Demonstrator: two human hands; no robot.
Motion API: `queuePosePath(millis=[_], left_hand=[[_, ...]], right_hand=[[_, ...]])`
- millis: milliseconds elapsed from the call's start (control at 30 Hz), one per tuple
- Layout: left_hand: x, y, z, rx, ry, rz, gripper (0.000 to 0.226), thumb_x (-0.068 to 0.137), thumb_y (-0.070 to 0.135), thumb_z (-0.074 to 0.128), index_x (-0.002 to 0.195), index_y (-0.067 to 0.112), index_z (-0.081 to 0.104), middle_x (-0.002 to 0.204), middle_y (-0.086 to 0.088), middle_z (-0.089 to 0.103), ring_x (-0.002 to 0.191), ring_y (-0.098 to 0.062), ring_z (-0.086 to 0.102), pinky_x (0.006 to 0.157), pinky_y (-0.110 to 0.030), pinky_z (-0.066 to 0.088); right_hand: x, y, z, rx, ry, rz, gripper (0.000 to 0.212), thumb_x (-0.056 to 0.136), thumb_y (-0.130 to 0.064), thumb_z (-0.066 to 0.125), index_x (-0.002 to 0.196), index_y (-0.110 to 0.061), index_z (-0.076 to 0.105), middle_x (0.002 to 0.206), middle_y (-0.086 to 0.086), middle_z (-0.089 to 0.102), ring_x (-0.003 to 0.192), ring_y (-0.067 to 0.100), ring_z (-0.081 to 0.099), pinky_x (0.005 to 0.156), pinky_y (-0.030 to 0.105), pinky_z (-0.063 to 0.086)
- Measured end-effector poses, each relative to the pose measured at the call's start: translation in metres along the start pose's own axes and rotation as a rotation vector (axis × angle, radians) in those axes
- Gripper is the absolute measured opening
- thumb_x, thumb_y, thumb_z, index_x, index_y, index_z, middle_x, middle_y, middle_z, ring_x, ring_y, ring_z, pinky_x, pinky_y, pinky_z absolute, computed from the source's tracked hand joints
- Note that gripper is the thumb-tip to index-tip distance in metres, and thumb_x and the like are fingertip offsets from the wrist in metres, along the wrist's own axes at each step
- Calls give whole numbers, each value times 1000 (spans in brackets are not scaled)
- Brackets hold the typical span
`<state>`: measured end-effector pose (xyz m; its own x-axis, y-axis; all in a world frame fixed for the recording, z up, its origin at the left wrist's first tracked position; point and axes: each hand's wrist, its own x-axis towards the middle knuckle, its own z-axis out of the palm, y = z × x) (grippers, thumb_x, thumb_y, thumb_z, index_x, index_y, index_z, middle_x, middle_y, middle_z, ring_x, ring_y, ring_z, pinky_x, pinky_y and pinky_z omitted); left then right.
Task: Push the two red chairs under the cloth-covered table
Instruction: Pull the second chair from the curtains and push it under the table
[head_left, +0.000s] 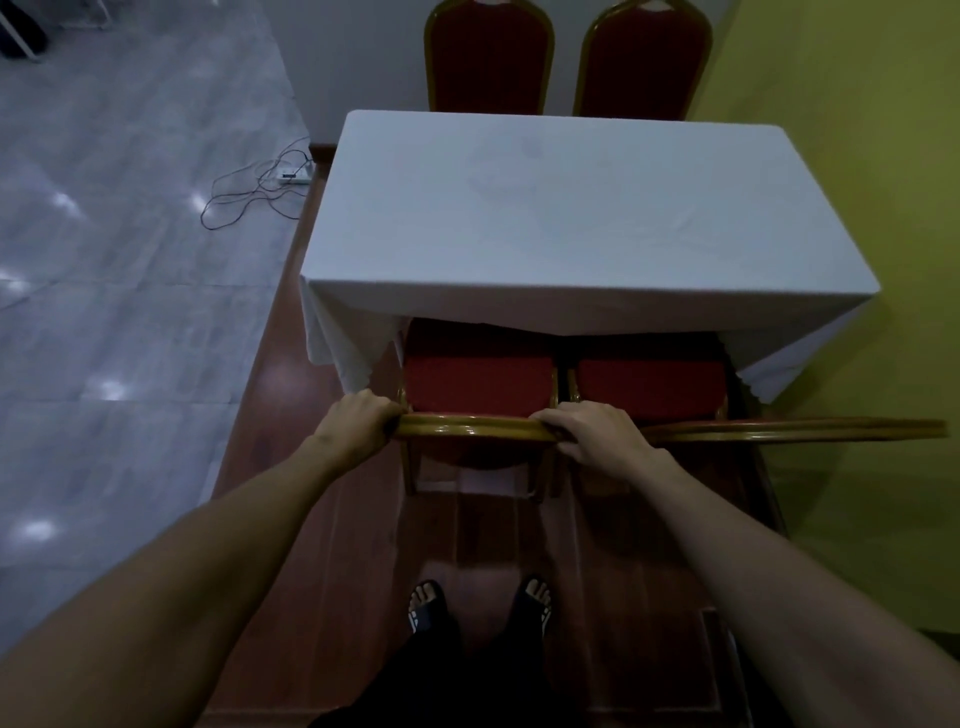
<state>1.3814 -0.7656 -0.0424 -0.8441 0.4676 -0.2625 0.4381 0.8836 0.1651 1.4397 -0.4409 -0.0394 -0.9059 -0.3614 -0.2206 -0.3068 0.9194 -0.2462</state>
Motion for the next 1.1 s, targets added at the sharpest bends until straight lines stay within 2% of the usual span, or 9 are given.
queuePosePath(millis=[133,233,433,667,867,1100], left_hand=[[-5,11,11,21,-24,47,28,90,19,53,113,23,68,95,-7,74,87,-30,68,75,-43,57],[-6,7,11,25,-17,53,31,89,20,54,117,27,66,96,-5,74,88,-29,68,75,-43,57],[7,2,0,-40,-7,-24,22,85,11,57,100,20,70,88,-8,71,85,-30,67,75,-45,57],[9,-2,1,-55,-13,-15,23,85,10,58,101,20,70,89,-7,71,85,-28,66,74,-44,57],[9,-8,4,-57,6,-21,21,82,8,61,96,20,72,84,-4,71,78,-23,66,67,-38,56],[6,-7,7,-57,23,-59,23,84,5,61,96,21,72,79,-5,70,72,-23,67,66,-39,58]], right_hand=[[-15,10,4,18,13,35,50,88,-15,61,133,-34,49,115,-3,62,105,22,61,83,40,54],[-12,10,2,10,18,26,51,86,-14,62,133,-33,50,114,-3,63,104,22,63,83,40,54],[10,7,-7,-14,-8,50,50,87,-17,62,132,-33,50,113,-1,64,103,25,63,81,41,52],[17,9,-13,-61,-33,16,47,85,-28,64,131,-34,54,107,-2,64,97,24,63,74,36,48],[19,6,-12,-87,-43,-5,46,86,-30,63,131,-33,53,106,-2,65,95,25,64,73,36,50],[14,-1,-7,-46,-28,-6,46,89,-27,62,133,-26,52,116,1,65,105,24,63,83,41,52]])
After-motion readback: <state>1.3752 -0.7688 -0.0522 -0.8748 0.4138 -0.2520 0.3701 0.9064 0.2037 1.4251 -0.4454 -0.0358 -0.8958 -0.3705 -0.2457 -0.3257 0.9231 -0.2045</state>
